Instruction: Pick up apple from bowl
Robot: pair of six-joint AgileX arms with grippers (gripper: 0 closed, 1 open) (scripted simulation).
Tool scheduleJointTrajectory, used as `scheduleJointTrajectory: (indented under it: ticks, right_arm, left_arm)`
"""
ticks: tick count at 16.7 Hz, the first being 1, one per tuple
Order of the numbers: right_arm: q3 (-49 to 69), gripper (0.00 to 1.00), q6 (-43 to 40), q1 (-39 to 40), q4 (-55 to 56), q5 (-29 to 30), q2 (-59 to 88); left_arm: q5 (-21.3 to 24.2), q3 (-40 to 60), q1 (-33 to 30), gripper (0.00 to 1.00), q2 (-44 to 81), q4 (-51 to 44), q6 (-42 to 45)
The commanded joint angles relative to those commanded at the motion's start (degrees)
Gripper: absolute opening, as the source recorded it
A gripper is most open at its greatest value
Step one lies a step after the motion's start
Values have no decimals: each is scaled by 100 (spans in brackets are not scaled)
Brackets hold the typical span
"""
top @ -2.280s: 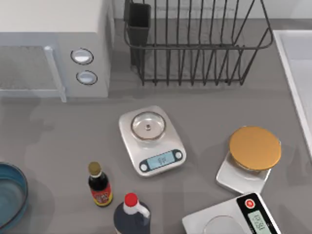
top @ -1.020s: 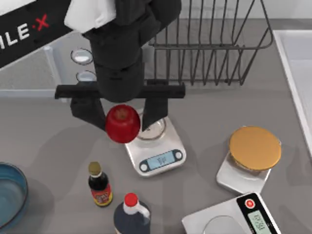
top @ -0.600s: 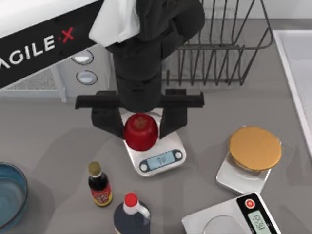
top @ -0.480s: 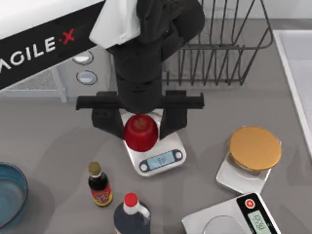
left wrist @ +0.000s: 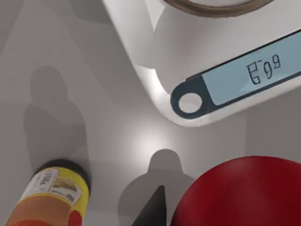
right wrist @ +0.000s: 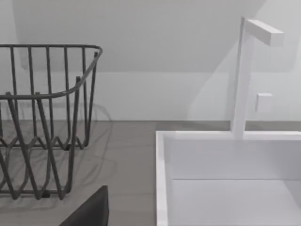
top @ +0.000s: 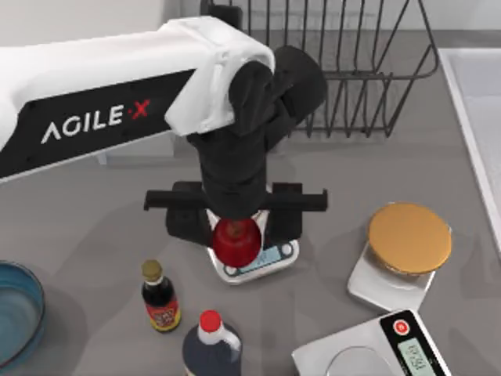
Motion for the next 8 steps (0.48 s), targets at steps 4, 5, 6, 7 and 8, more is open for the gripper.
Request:
scheduleJointTrajectory:
  ticks: [4, 5, 6, 7, 8]
  right_arm:
    - [0, 100, 0, 0, 0, 0, 0]
    - [0, 100, 0, 0, 0, 0, 0]
    - [0, 100, 0, 0, 0, 0, 0]
    - [0, 100, 0, 0, 0, 0, 0]
    - [0, 100, 0, 0, 0, 0, 0]
  left_arm:
    - [45, -576, 15, 0, 136, 626, -153]
    - [60, -681, 16, 0, 145, 674, -201]
    - [71, -749, 16, 0, 145, 690, -235]
    - [73, -764, 16, 0, 144, 692, -243]
    - [73, -764, 16, 0, 144, 692, -243]
